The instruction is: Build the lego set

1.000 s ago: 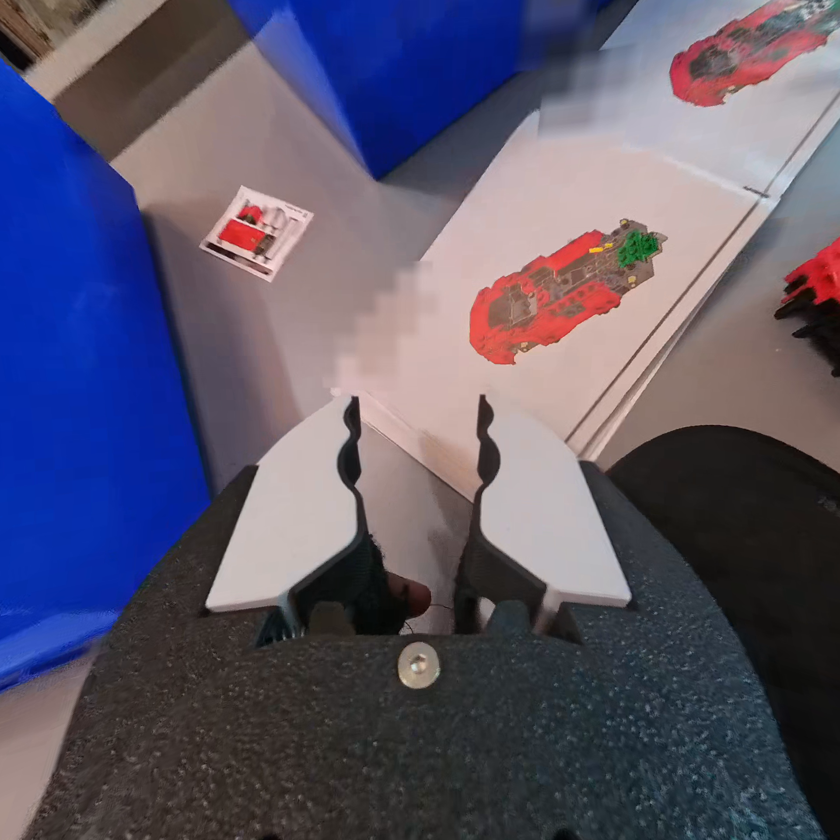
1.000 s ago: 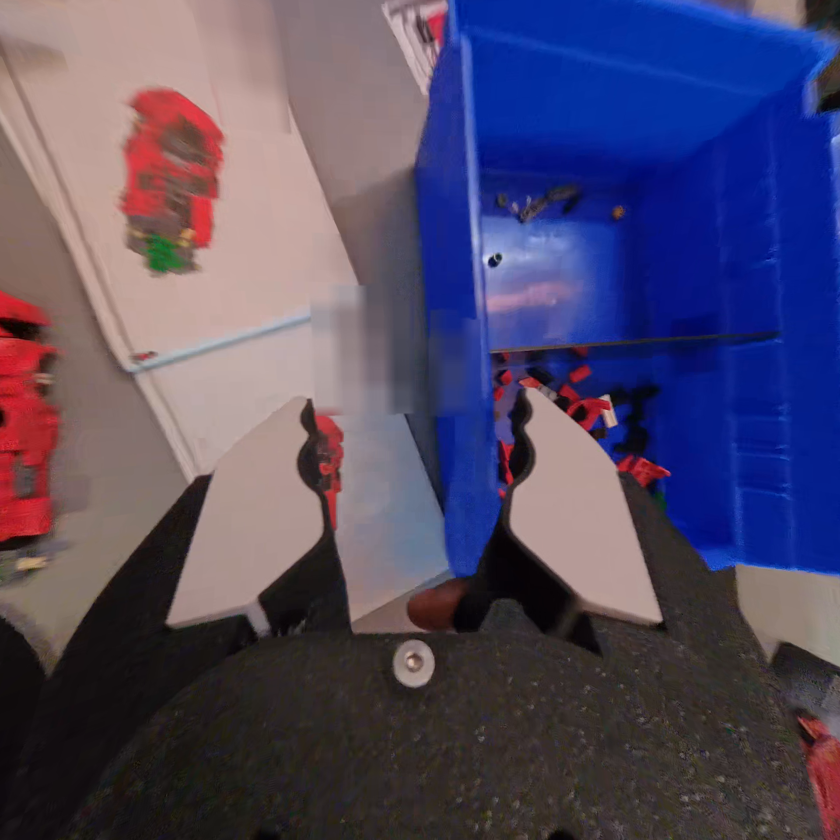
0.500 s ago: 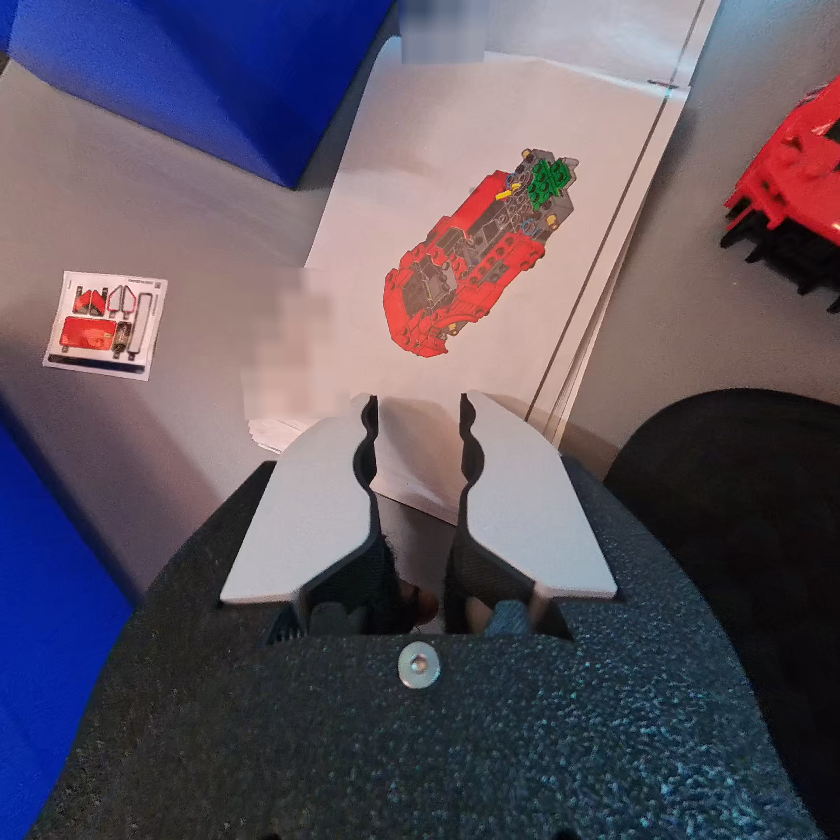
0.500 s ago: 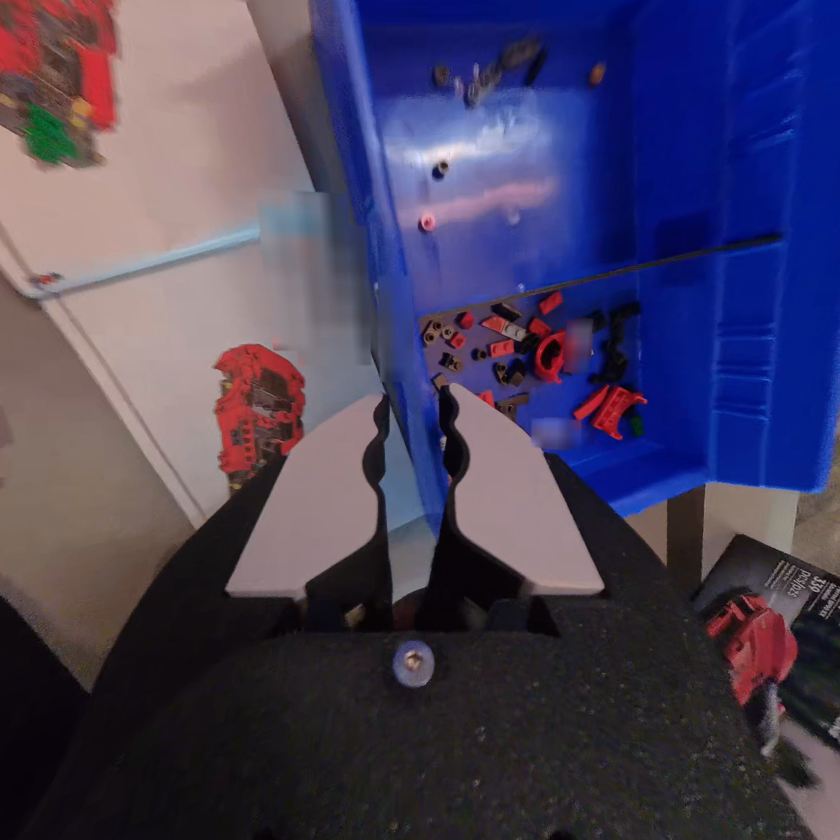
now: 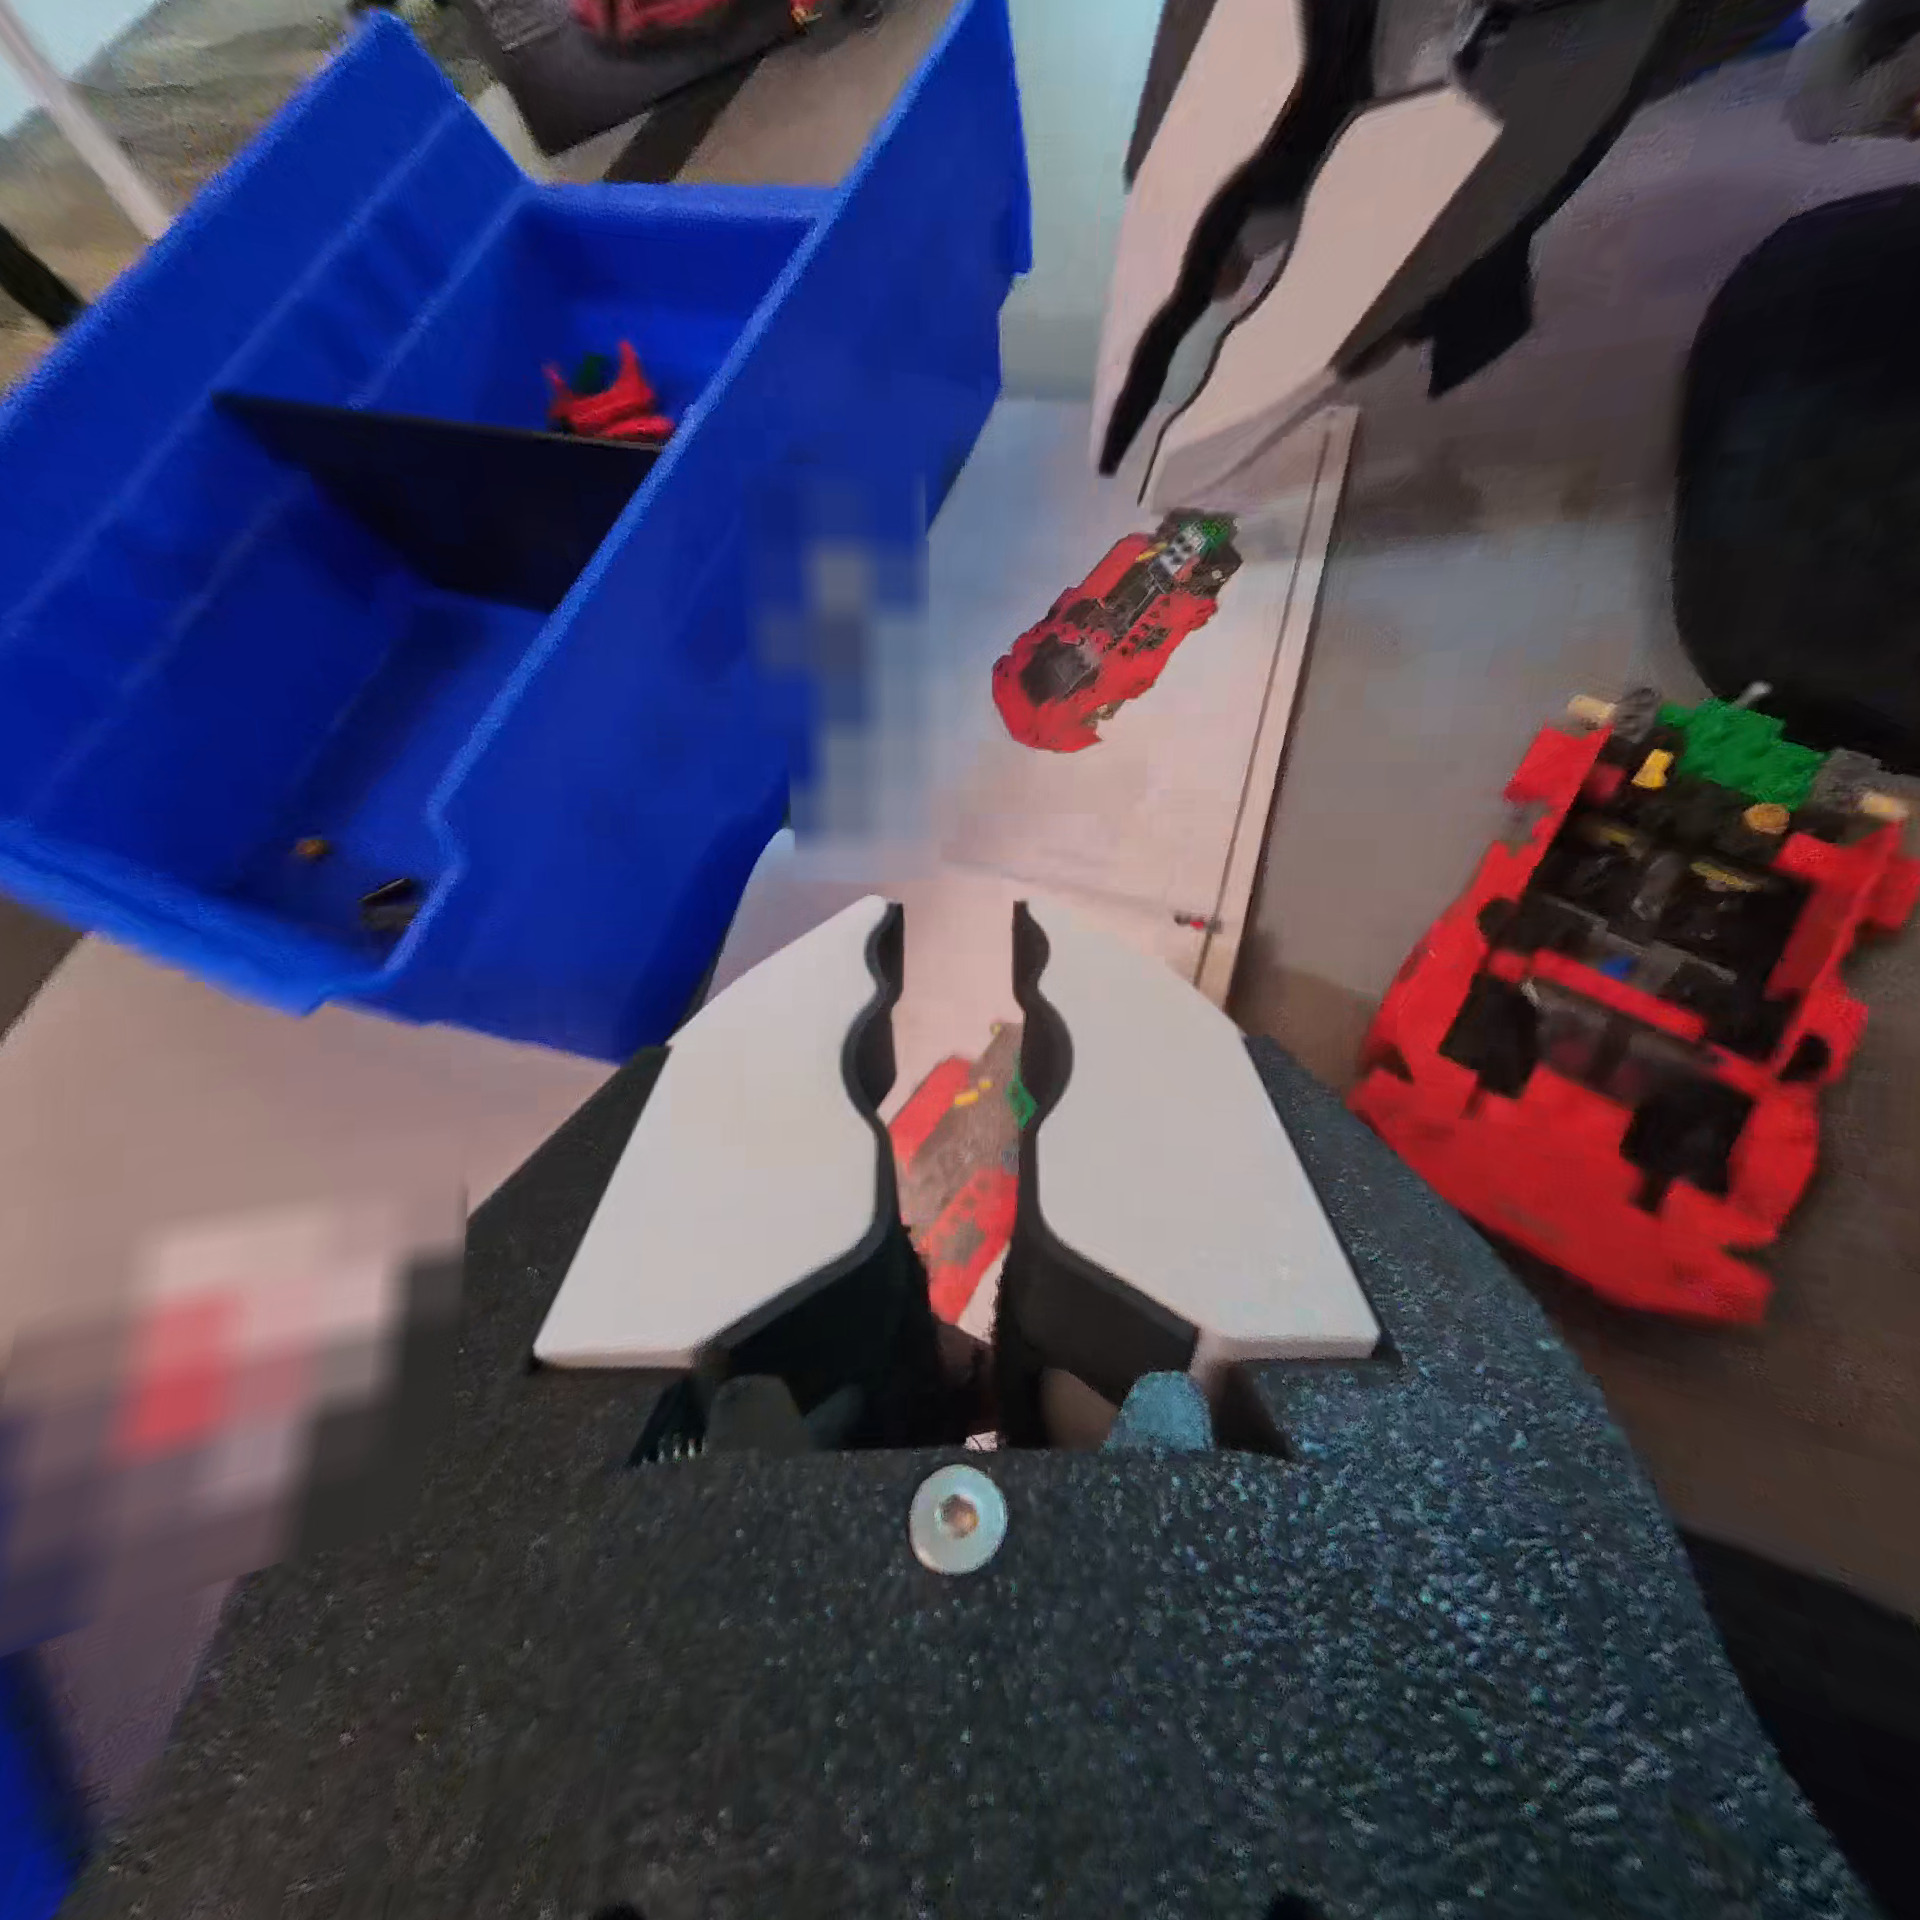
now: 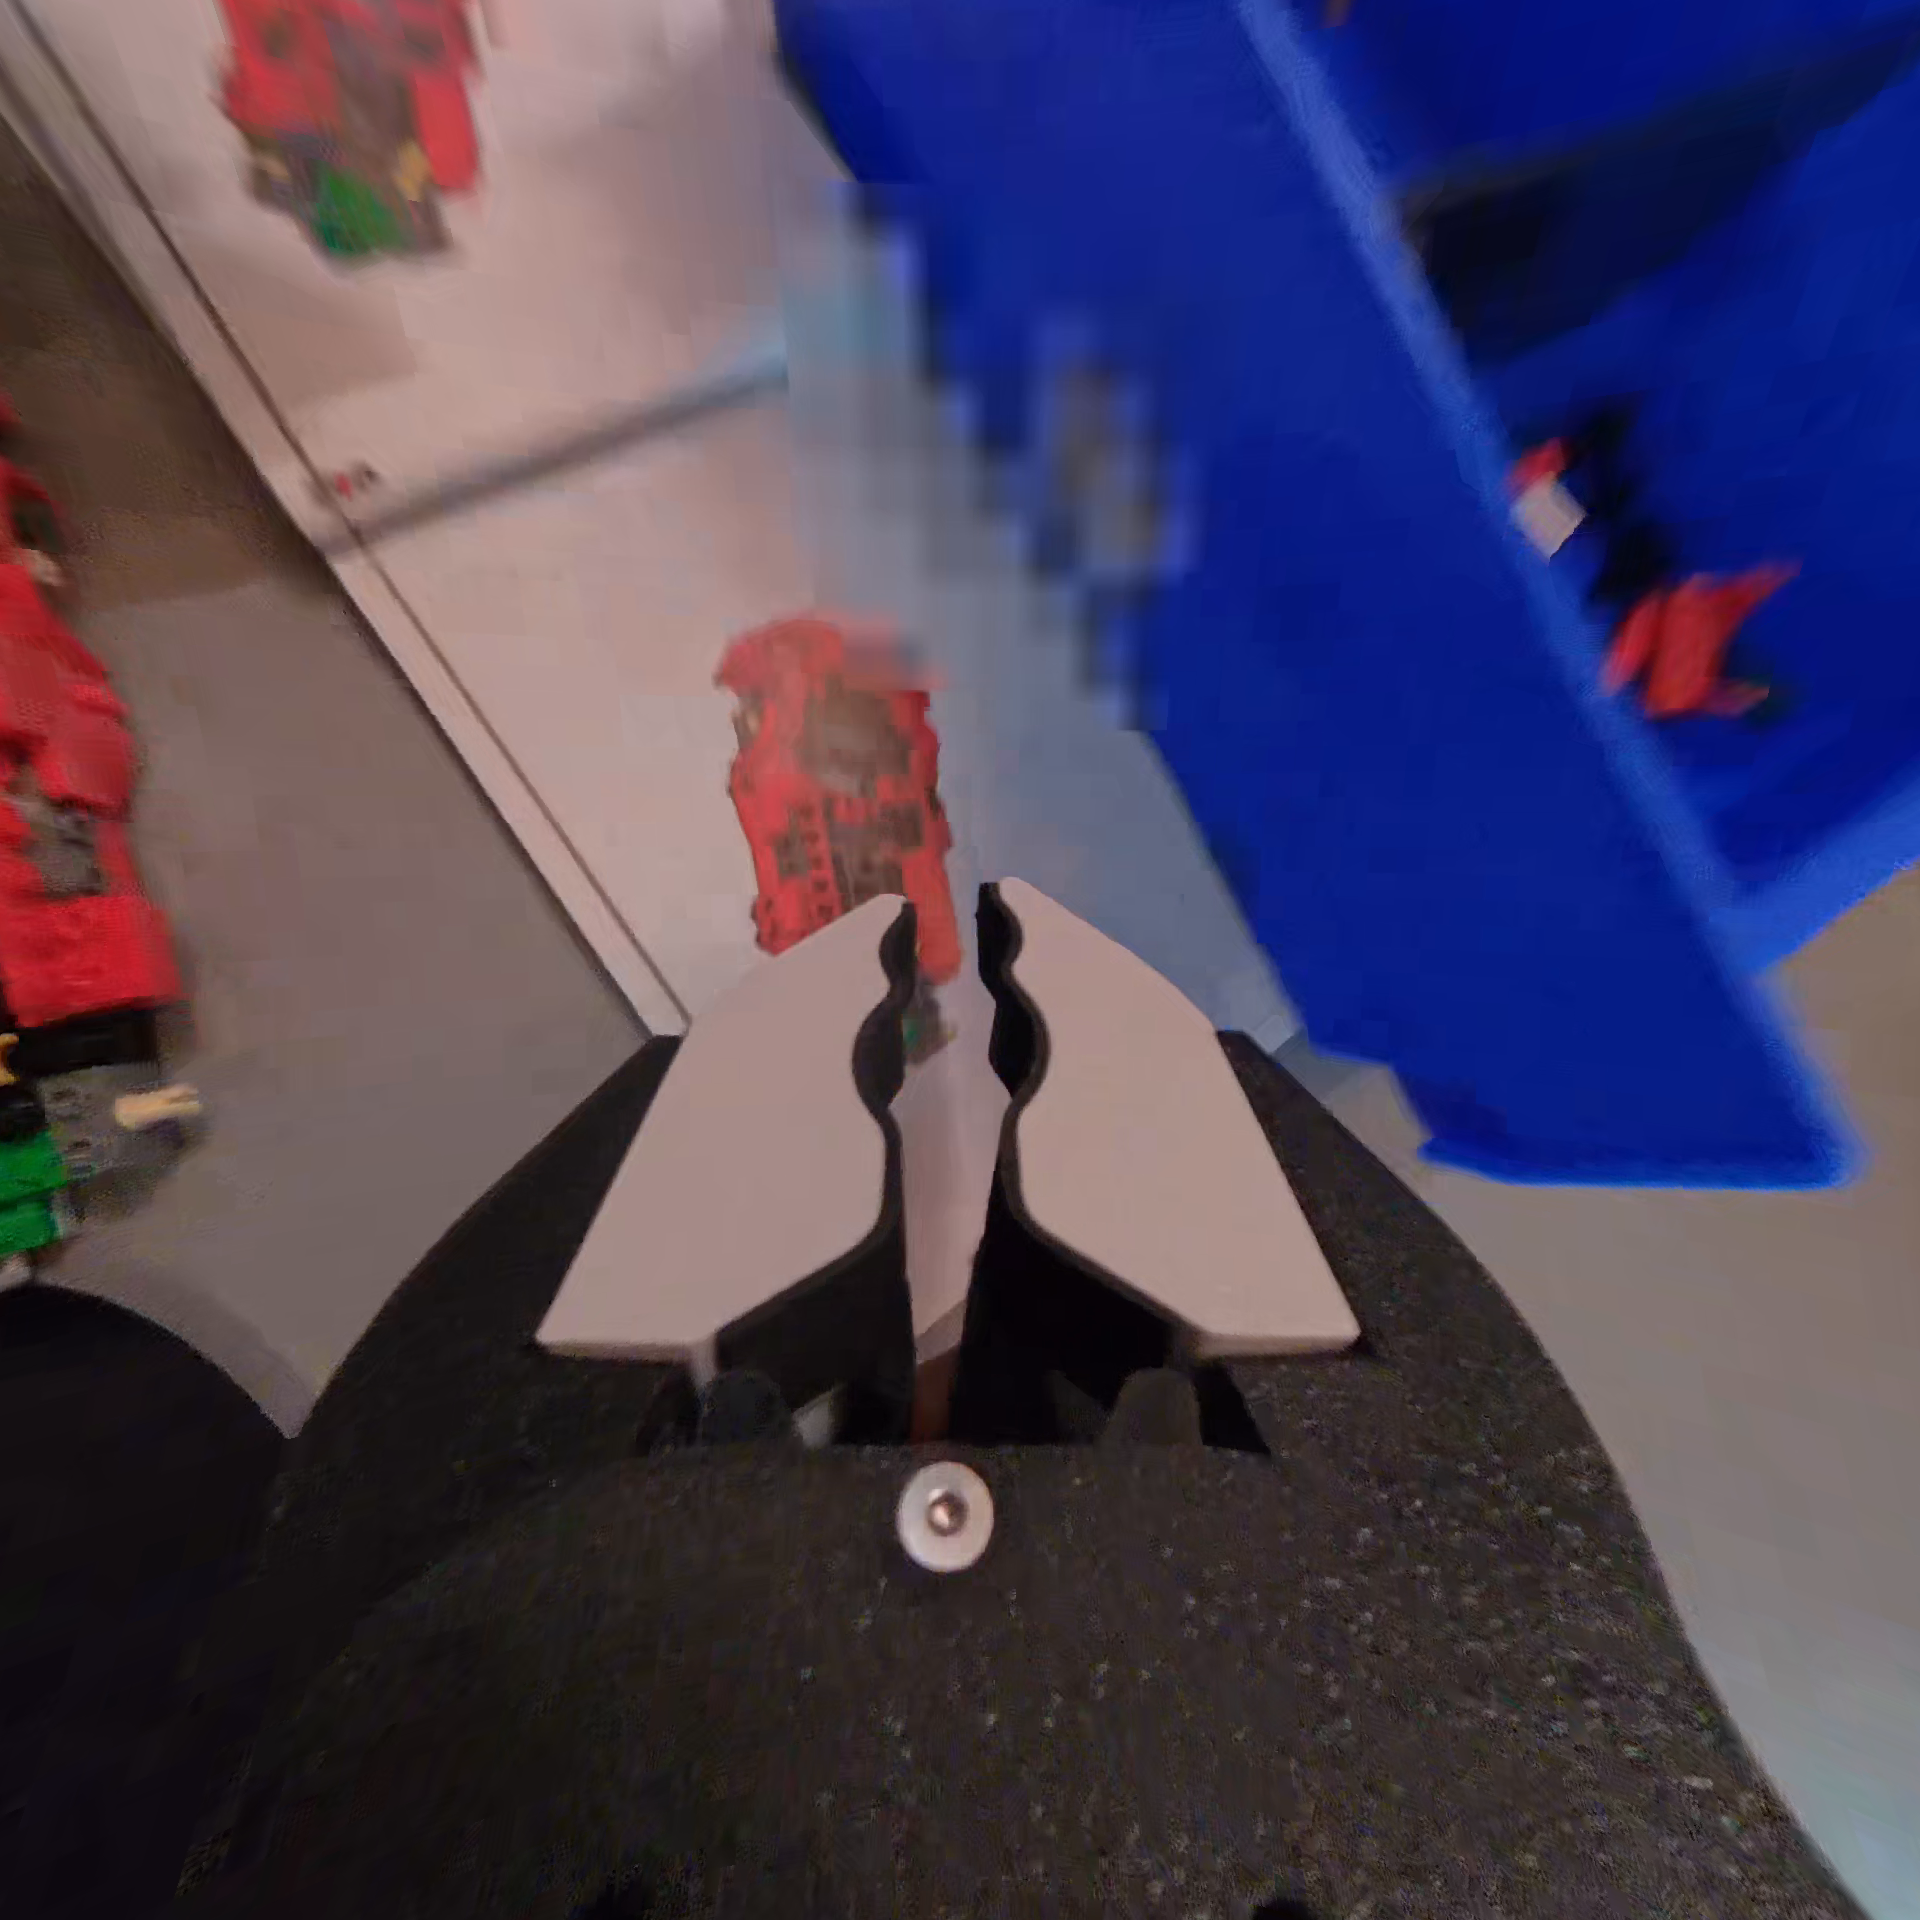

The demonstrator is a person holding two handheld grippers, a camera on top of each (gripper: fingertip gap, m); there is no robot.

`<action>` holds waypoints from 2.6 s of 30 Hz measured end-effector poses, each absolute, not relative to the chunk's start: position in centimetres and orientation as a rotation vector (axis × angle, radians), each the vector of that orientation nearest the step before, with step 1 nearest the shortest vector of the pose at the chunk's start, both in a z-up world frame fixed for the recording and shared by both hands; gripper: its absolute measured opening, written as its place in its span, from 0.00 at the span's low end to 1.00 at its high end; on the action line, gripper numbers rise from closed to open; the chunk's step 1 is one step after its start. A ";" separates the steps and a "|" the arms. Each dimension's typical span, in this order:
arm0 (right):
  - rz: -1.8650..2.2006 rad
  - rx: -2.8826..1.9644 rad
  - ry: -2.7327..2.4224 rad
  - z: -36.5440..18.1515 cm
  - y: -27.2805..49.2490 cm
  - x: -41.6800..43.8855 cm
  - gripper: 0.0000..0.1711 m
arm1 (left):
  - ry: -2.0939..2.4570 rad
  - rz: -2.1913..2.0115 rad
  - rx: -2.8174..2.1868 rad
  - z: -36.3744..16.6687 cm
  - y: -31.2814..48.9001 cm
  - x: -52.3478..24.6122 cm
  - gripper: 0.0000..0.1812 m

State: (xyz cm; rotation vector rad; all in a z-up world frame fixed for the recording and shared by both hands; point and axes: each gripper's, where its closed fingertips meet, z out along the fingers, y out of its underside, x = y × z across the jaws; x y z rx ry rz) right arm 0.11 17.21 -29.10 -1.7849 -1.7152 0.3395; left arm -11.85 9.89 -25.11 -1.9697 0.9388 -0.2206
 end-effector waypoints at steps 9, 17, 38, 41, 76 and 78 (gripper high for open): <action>0.843 -2.106 -1.793 -31.5 12.1 0.9 0.00 | 1.026 -0.167 -2.054 -30.4 11.2 -11.0 0.05; 0.887 -1.500 -1.457 -19.7 15.3 1.8 0.19 | 0.992 -0.233 -2.063 -30.5 10.8 -11.2 0.04; 0.658 -2.205 -0.854 -28.2 17.3 11.2 0.38 | 0.754 -0.340 -1.777 -23.5 11.4 -12.4 0.20; 0.451 -2.265 -0.761 -29.5 20.0 13.9 0.36 | 0.787 -0.301 -1.814 -24.4 11.3 -12.8 0.20; 0.371 -2.260 -1.091 -31.4 23.6 13.7 0.07 | 0.901 -0.350 -1.933 -28.1 10.7 -11.8 0.17; 0.392 -2.285 -1.144 -31.6 23.6 13.3 0.07 | 0.906 -0.348 -1.934 -28.1 10.6 -11.8 0.17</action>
